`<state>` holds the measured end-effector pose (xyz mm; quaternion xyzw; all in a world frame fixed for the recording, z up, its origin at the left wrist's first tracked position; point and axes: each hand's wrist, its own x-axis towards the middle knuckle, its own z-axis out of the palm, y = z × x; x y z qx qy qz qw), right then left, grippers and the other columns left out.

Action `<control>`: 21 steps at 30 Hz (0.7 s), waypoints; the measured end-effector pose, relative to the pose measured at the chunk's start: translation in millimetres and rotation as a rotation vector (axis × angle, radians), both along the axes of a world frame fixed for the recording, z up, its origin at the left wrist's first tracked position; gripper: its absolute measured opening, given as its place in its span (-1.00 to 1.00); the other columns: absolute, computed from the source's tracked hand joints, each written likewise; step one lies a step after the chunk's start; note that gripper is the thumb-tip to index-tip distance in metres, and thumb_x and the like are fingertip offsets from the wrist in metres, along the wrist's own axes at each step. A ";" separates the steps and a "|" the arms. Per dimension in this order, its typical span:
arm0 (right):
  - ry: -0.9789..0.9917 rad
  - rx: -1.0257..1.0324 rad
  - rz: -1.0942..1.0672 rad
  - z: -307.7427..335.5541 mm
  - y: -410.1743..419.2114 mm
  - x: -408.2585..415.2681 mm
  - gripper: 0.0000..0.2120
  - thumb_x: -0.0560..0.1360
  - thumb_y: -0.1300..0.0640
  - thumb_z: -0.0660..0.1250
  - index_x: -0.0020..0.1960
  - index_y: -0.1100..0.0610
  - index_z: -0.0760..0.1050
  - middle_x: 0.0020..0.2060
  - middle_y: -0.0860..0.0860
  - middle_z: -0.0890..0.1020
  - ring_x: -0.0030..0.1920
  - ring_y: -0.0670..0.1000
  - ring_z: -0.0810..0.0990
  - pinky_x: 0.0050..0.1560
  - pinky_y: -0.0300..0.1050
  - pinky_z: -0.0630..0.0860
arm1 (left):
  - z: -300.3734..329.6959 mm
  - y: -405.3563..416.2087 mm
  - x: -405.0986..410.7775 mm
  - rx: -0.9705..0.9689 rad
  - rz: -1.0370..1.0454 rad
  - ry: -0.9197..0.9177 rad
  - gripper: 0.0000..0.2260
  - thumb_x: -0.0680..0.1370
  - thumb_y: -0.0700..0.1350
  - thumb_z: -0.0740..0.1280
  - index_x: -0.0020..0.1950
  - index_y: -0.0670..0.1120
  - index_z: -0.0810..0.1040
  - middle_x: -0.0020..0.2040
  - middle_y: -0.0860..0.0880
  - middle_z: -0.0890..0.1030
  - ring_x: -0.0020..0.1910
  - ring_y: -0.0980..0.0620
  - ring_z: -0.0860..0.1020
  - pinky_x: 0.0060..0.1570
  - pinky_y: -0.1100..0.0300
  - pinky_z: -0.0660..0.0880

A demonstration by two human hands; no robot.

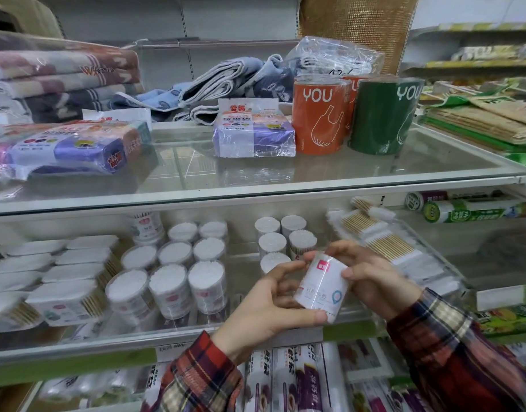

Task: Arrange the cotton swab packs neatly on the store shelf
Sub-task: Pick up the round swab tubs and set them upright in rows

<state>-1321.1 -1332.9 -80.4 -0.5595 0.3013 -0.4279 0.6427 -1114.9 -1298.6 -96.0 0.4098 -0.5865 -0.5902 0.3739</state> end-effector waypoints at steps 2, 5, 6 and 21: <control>0.025 0.007 -0.026 -2.2 -0.4 -0.3 -0.38 0.09 -0.04 0.59 0.04 0.19 0.48 0.17 0.25 0.59 0.12 0.22 0.55 0.03 0.05 0.45 | -2.4 -0.7 -1.4 -0.009 0.023 0.009 -0.31 0.26 -0.25 0.57 0.33 0.00 0.42 0.18 -0.15 0.61 0.11 -0.12 0.63 0.19 0.02 0.54; 0.065 -0.002 -0.110 -4.9 0.5 -0.6 -0.36 0.08 -0.11 0.60 0.04 0.16 0.54 0.11 0.18 0.63 0.05 0.13 0.59 -0.02 -0.06 0.53 | -6.0 -1.9 -3.0 -0.058 0.066 -0.007 -0.29 0.20 -0.15 0.61 0.30 0.03 0.43 0.14 -0.09 0.63 0.09 -0.08 0.63 0.16 0.05 0.56; 0.092 -0.006 -0.141 -4.5 1.3 -0.4 -0.36 0.07 -0.12 0.60 0.05 0.16 0.54 0.04 0.12 0.66 0.01 0.08 0.62 -0.05 -0.10 0.56 | -7.0 -1.7 -3.9 -0.108 0.099 -0.057 -0.28 0.18 -0.06 0.61 0.29 0.08 0.42 0.11 -0.03 0.64 0.08 -0.02 0.64 0.14 0.07 0.56; 0.418 0.028 -0.373 16.2 -4.2 7.2 -0.74 0.35 0.18 0.49 0.01 0.15 0.56 -0.11 0.08 0.69 -0.11 -0.02 0.63 -0.05 -0.09 0.55 | -13.1 -2.4 -28.1 -0.498 0.378 -0.462 -0.32 0.25 0.14 0.51 0.32 0.15 0.37 0.16 0.22 0.52 0.12 0.24 0.53 0.13 0.19 0.51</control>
